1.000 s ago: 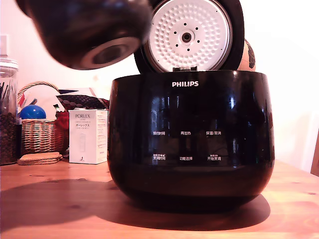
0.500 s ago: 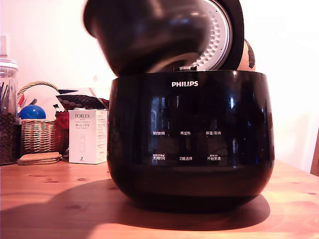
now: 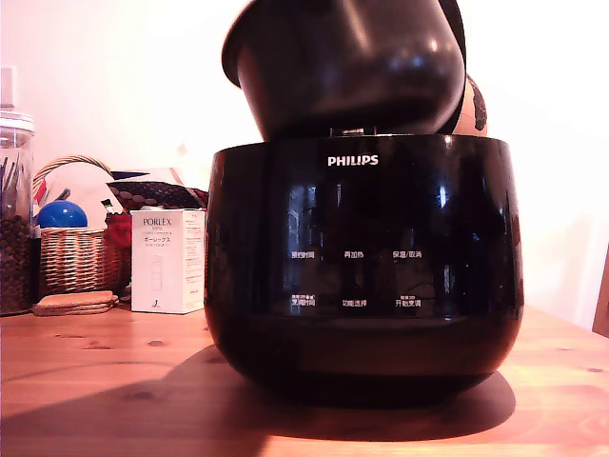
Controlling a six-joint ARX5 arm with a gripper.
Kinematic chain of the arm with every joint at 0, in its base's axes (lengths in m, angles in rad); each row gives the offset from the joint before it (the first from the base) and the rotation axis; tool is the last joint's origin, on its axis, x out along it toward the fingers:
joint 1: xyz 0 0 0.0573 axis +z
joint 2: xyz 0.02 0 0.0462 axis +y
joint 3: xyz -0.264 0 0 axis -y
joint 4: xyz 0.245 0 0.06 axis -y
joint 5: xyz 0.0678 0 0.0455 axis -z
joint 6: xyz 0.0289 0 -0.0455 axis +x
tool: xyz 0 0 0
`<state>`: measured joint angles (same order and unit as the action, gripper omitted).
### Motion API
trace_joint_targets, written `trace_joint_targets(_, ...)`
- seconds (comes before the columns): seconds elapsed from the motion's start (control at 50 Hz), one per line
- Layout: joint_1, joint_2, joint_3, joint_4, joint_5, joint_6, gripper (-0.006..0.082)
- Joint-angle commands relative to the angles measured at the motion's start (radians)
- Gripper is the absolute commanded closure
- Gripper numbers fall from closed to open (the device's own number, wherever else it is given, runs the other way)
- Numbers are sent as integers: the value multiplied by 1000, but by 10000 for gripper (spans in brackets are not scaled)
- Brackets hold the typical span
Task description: Place the pot you are holding inside the rice cooker
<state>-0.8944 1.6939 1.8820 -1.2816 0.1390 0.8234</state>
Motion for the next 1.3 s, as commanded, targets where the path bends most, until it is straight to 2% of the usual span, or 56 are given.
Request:
trace_joint_targets(0.0, -3, 10, 30, 24, -18, 34, 791)
trace_joint_targets(0.18, -3, 40, 30, 11, -72, 102, 791)
trace_joint_targets(0.5, -3, 71, 30, -6, -103, 192, 791)
trace_joint_targets(0.52, -3, 74, 30, -5, -113, 233, 791)
trace_joint_targets(0.78, -3, 104, 30, -4, -122, 352, 791)
trace_joint_targets(0.86, -2, 115, 30, -5, -122, 420, 791)
trace_joint_targets(1.28, 6, 148, 30, 1, -122, 474, 791)
